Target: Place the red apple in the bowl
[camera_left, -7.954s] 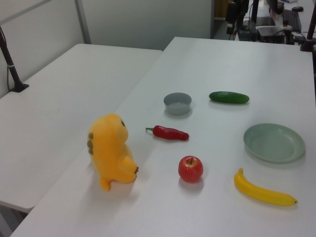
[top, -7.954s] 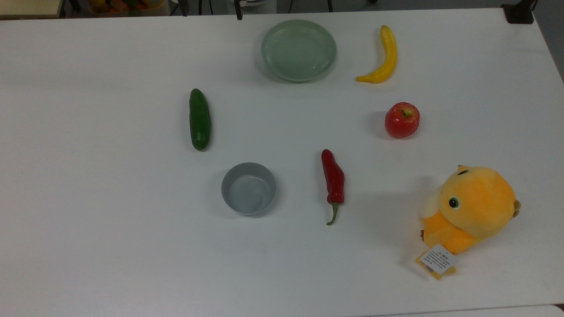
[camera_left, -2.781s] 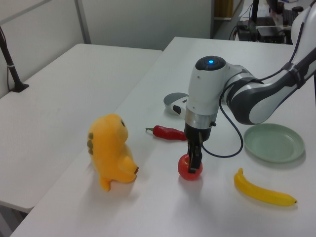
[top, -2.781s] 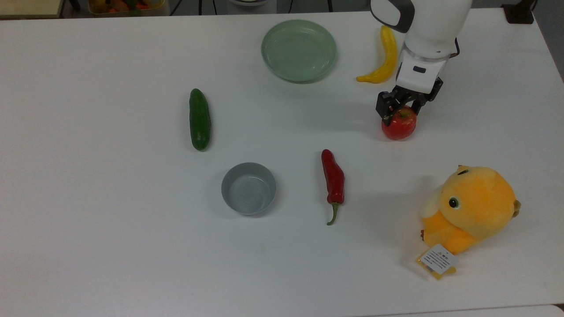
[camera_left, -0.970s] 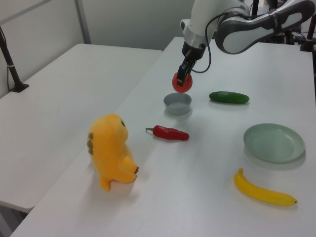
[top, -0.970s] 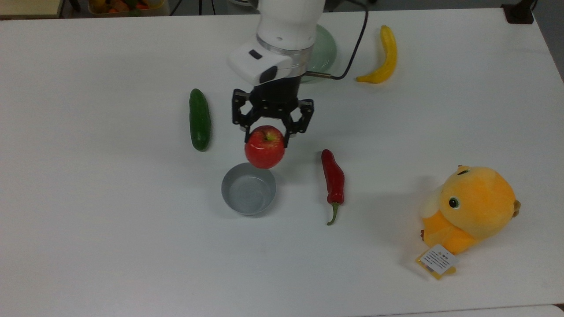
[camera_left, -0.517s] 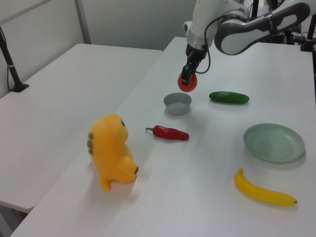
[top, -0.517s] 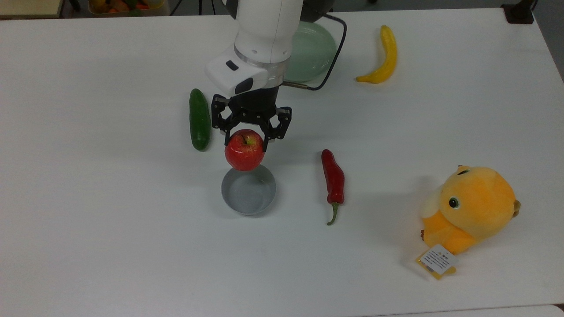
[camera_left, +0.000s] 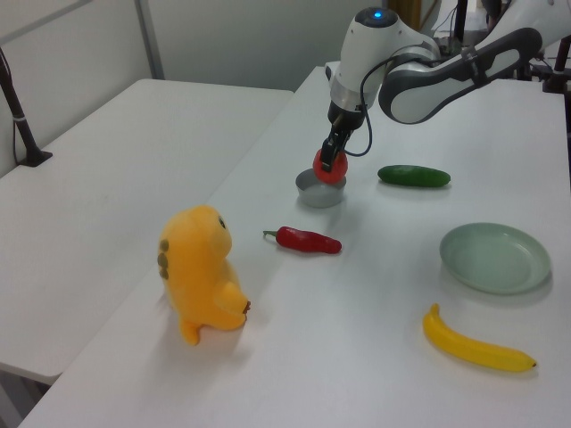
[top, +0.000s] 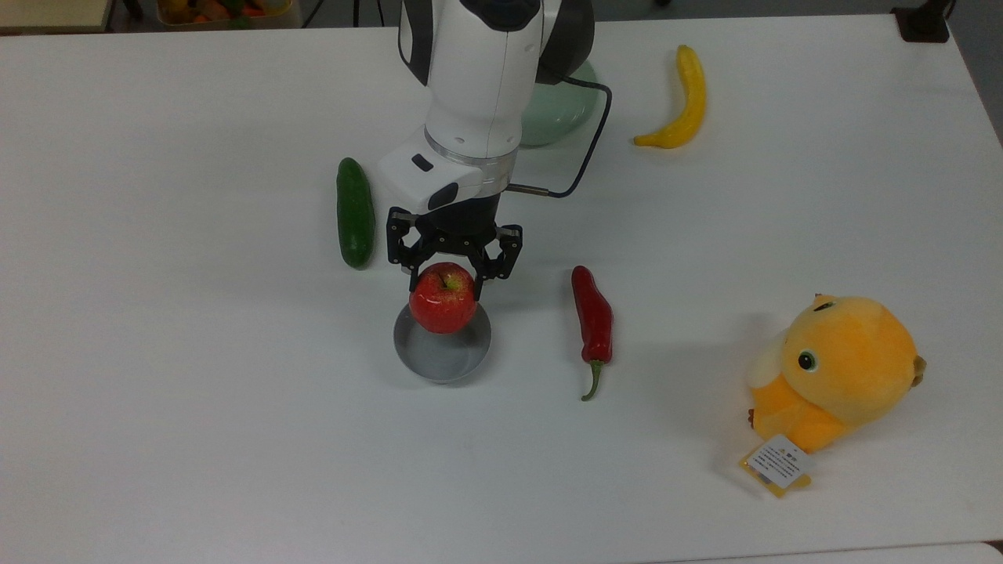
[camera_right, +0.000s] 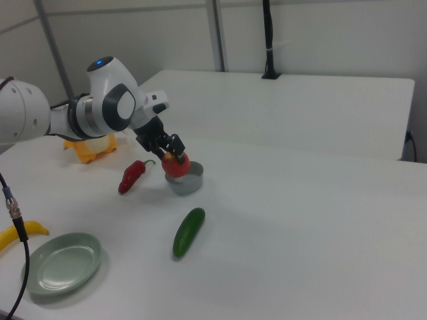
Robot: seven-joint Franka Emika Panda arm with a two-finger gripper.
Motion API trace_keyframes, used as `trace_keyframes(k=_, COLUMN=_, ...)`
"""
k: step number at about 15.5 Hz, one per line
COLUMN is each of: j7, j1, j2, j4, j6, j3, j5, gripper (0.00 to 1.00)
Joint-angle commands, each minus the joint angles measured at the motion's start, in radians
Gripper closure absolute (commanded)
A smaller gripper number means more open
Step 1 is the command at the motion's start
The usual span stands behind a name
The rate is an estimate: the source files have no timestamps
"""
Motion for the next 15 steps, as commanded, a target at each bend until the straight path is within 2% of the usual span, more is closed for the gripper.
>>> trace_keyframes(k=1, j7=-0.008, j1=0.007, j2=0.003, j4=0.009, j6=0.014, j3=-0.001, j5=-0.002, gripper=0.00)
trace_keyframes(k=8, j7=-0.005, j1=0.010, j2=0.000, j4=0.009, j6=0.013, j3=0.002, j5=0.003, gripper=0.00)
trace_keyframes(k=11, j7=-0.008, j1=0.011, j2=-0.036, j4=0.001, j6=-0.027, j3=0.002, j5=0.006, gripper=0.00)
trace_keyframes(k=13, j7=-0.014, j1=0.014, j2=-0.110, j4=-0.002, j6=-0.228, j3=0.002, j5=0.004, gripper=0.00)
trace_keyframes(k=15, j7=-0.016, j1=0.017, j2=-0.185, j4=-0.036, j6=-0.352, j3=0.002, j5=0.006, gripper=0.00)
